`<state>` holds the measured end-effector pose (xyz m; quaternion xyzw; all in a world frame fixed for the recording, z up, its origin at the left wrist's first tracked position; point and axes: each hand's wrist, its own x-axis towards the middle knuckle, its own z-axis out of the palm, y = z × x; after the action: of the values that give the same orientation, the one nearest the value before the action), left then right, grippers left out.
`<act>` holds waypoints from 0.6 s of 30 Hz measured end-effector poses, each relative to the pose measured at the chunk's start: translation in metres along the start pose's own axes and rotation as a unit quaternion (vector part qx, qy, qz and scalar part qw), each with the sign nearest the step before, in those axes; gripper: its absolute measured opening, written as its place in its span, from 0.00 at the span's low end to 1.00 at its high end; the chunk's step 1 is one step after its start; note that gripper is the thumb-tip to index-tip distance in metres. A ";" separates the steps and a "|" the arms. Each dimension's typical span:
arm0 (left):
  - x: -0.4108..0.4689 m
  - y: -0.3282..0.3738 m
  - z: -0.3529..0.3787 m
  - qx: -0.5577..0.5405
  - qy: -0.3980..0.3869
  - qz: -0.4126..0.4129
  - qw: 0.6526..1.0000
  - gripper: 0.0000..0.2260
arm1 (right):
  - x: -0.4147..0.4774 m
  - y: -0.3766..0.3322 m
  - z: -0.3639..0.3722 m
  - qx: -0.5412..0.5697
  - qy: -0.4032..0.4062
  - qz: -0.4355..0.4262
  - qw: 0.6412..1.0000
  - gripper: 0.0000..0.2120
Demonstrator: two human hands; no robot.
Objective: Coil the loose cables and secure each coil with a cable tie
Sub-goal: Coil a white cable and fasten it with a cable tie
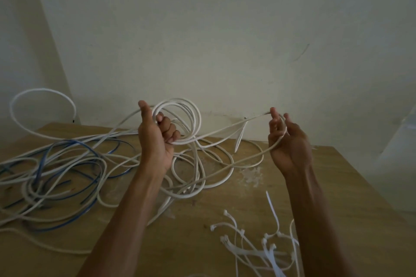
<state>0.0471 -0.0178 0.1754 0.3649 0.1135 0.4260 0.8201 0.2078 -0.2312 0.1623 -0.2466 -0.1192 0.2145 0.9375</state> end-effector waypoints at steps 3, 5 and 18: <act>-0.008 -0.012 0.006 0.013 -0.063 0.000 0.998 0.19 | -0.008 0.002 0.015 -0.148 -0.016 -0.051 0.988 0.12; -0.012 -0.022 0.013 0.042 -0.094 -0.006 0.995 0.16 | -0.020 0.010 0.031 -0.237 -0.054 -0.080 0.967 0.12; -0.012 -0.028 0.016 0.008 -0.091 -0.149 0.985 0.16 | -0.058 0.106 0.043 -0.694 -0.257 -0.362 0.566 0.16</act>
<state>0.0648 -0.0457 0.1663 0.3876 0.0949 0.2633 0.8783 0.1064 -0.1571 0.1378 -0.6924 -0.5466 -0.2373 0.4068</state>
